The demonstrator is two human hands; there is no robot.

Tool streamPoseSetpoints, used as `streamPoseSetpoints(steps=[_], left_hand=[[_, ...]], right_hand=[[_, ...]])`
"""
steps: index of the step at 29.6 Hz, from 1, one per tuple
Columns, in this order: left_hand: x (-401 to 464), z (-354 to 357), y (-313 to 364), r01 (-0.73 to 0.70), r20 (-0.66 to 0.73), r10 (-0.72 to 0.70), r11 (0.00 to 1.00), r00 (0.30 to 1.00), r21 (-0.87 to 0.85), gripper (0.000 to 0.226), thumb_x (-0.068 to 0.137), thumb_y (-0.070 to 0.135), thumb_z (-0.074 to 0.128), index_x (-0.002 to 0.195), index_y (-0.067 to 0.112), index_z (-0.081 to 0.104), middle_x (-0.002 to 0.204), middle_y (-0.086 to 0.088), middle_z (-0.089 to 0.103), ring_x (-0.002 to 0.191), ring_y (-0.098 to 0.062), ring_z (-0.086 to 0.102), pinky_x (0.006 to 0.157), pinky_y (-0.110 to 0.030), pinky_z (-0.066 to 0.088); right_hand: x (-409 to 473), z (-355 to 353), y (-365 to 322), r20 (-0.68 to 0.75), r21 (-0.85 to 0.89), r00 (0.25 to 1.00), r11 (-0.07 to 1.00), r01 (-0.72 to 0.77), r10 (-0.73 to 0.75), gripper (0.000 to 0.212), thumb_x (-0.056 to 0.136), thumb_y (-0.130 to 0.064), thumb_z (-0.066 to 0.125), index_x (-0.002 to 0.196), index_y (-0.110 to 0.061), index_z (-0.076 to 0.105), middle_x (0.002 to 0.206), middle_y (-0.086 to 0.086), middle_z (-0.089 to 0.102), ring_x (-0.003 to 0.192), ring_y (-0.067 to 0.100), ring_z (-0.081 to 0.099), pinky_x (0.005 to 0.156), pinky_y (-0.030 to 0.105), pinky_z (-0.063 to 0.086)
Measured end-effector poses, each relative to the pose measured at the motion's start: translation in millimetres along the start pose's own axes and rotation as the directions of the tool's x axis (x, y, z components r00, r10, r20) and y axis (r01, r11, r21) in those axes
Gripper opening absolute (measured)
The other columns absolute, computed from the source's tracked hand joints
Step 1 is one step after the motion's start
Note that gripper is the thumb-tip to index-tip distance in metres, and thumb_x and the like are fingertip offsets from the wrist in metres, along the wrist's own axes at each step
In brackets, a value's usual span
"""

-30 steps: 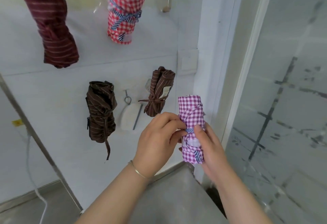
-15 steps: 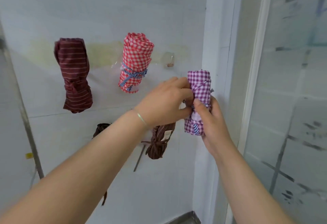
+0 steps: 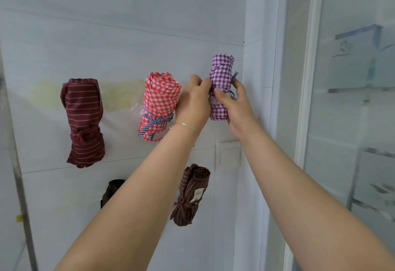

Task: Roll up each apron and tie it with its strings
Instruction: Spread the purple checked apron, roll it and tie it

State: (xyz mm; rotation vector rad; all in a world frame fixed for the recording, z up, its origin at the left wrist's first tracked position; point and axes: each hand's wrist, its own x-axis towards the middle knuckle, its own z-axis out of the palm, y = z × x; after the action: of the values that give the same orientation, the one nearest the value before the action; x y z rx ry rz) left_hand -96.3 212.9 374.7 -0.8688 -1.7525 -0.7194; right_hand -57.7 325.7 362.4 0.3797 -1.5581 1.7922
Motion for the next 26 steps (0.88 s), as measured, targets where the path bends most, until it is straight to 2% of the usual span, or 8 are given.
streamPoseSetpoints(steps=[3, 5, 10, 12, 16, 22, 26], left_hand=[[3.7, 3.6, -7.5, 0.085, 0.038, -0.084, 0.996, 0.996, -0.031, 0.005, 0.091, 0.009, 0.053, 0.093, 0.005, 0.056, 0.091, -0.008, 0.044, 0.064, -0.022, 0.044, 0.046, -0.024, 0.024], [3.8, 6.4, -13.3, 0.104, 0.032, -0.101, 0.992, 0.994, -0.075, 0.008, 0.093, 0.011, 0.051, 0.092, 0.005, 0.057, 0.086, -0.008, 0.046, 0.069, -0.021, 0.044, 0.048, -0.02, 0.022], [1.1, 14.8, -25.2, 0.065, -0.005, -0.067, 0.982, 0.998, -0.177, 0.009, 0.091, 0.007, 0.053, 0.085, 0.002, 0.059, 0.078, -0.012, 0.054, 0.067, -0.02, 0.045, 0.051, -0.018, 0.024], [1.2, 17.4, -27.4, 0.068, -0.014, -0.073, 0.976, 0.997, -0.205, 0.013, 0.092, 0.007, 0.051, 0.083, 0.001, 0.059, 0.076, -0.011, 0.054, 0.065, -0.019, 0.045, 0.051, -0.018, 0.024], [0.2, 20.0, -31.7, 0.084, 0.009, -0.084, 0.96, 0.996, -0.265, 0.018, 0.095, 0.006, 0.048, 0.086, -0.002, 0.061, 0.08, -0.01, 0.054, 0.069, -0.017, 0.044, 0.054, -0.013, 0.024], [-8.1, 19.3, -33.7, 0.095, 0.022, -0.092, 0.961, 0.995, -0.261, 0.02, 0.097, 0.011, 0.048, 0.095, 0.0, 0.064, 0.087, -0.005, 0.053, 0.074, -0.016, 0.049, 0.059, -0.01, 0.029], [-9.3, 18.0, -32.3, 0.141, 0.035, -0.137, 0.951, 0.99, -0.274, 0.02, 0.096, 0.009, 0.046, 0.089, 0.001, 0.063, 0.085, -0.005, 0.051, 0.074, -0.016, 0.048, 0.058, -0.011, 0.028]], right_hand=[[6.5, 2.4, 9.8, -0.02, -0.061, 1.0, 0.998, 0.002, -0.004, 0.071, 0.084, -0.013, 0.073, 0.144, -0.021, 0.035, 0.129, 0.012, 0.059, 0.108, 0.026, 0.065, 0.09, 0.046, 0.055], [7.2, 4.3, 15.4, -0.024, -0.092, 1.0, 0.996, 0.012, -0.014, 0.074, 0.084, -0.013, 0.073, 0.146, -0.021, 0.033, 0.13, 0.01, 0.059, 0.108, 0.023, 0.066, 0.091, 0.045, 0.055], [6.8, 7.2, 20.6, -0.044, -0.172, 0.996, 0.982, 0.075, -0.083, 0.073, 0.086, -0.009, 0.07, 0.146, -0.02, 0.03, 0.121, 0.005, 0.06, 0.099, 0.011, 0.067, 0.081, 0.027, 0.055], [7.0, 9.4, 21.7, -0.056, -0.216, 0.992, 0.971, 0.099, -0.114, 0.073, 0.086, -0.008, 0.07, 0.145, -0.02, 0.03, 0.121, 0.006, 0.06, 0.098, 0.01, 0.067, 0.08, 0.024, 0.055], [7.5, 12.9, 25.5, -0.072, -0.291, 0.986, 0.949, 0.124, -0.151, 0.072, 0.086, -0.008, 0.07, 0.144, -0.019, 0.03, 0.121, 0.005, 0.059, 0.1, 0.009, 0.065, 0.085, 0.025, 0.054], [1.3, 13.4, 24.9, -0.053, -0.411, 0.976, 0.895, 0.173, -0.213, 0.073, 0.085, -0.011, 0.071, 0.144, -0.018, 0.028, 0.126, 0.006, 0.057, 0.106, 0.011, 0.062, 0.089, 0.023, 0.052], [-0.3, 18.5, 25.4, -0.047, -0.555, 0.955, 0.803, 0.219, -0.293, 0.077, 0.081, -0.022, 0.075, 0.143, -0.025, 0.03, 0.135, 0.0, 0.053, 0.115, 0.012, 0.057, 0.097, 0.036, 0.051]])
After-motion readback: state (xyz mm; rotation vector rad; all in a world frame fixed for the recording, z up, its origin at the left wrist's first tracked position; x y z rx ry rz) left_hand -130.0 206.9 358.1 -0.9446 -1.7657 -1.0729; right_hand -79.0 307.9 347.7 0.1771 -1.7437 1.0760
